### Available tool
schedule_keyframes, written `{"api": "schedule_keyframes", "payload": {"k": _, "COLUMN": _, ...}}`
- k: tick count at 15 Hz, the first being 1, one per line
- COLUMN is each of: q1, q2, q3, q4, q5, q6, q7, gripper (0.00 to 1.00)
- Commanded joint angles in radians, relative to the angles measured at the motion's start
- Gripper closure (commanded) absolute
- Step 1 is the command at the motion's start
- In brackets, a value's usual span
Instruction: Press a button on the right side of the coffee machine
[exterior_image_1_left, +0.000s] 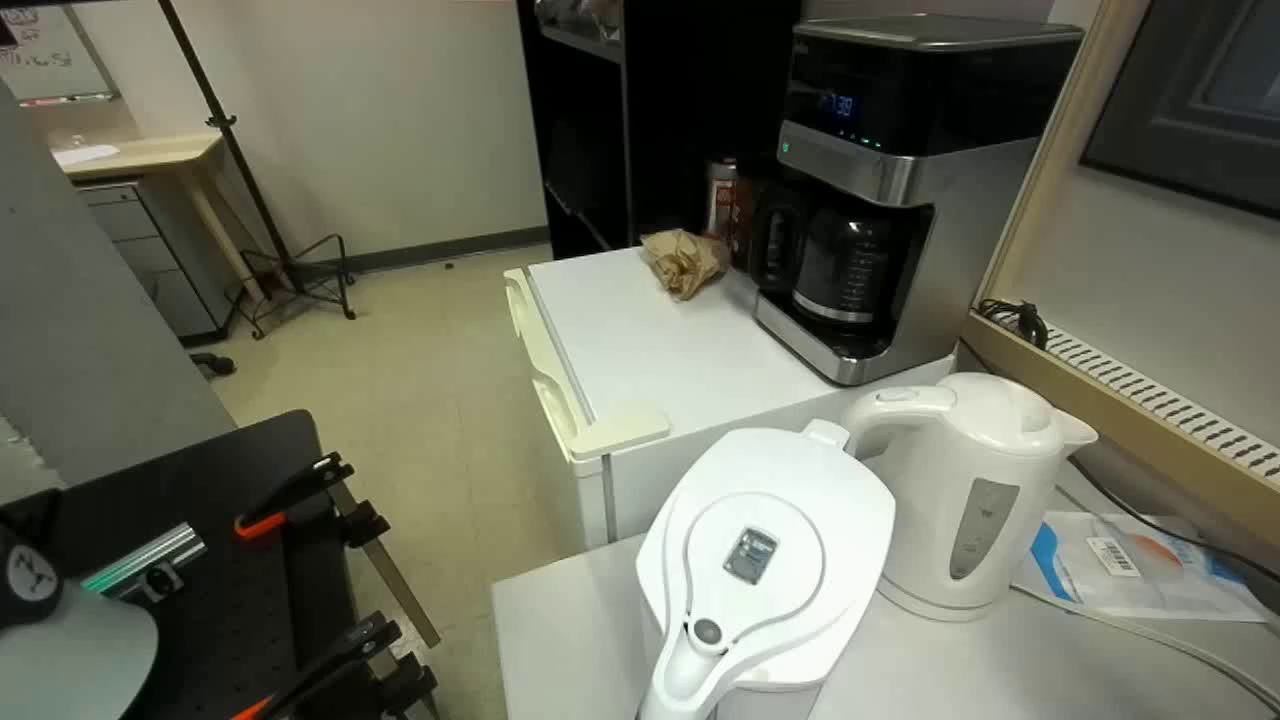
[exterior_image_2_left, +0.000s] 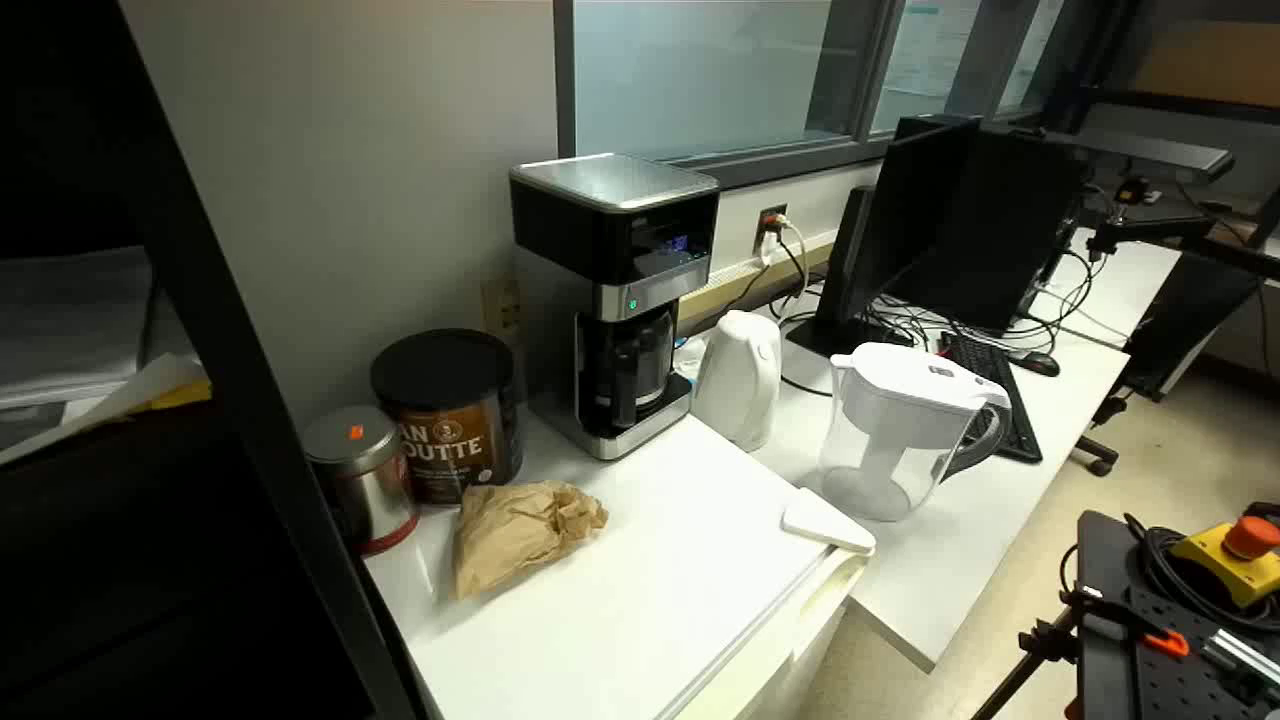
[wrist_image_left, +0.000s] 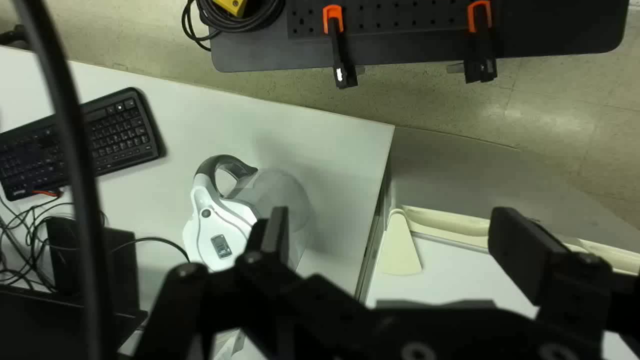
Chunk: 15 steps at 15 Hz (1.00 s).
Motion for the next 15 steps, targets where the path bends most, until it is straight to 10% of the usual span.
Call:
{"api": "schedule_keyframes", "payload": {"k": 1, "q1": 0.019, "q2": 0.003, "q3": -0.012, "q4": 0.003, "q5": -0.008, "q6": -0.004, "q7": 0.012, "gripper": 0.00}}
{"api": "schedule_keyframes", "payload": {"k": 15, "q1": 0.026, "q2": 0.088, "q3": -0.032, "q4": -0.012, "q5": -0.064, "q6": 0.131, "q7": -0.032, "gripper": 0.00}}
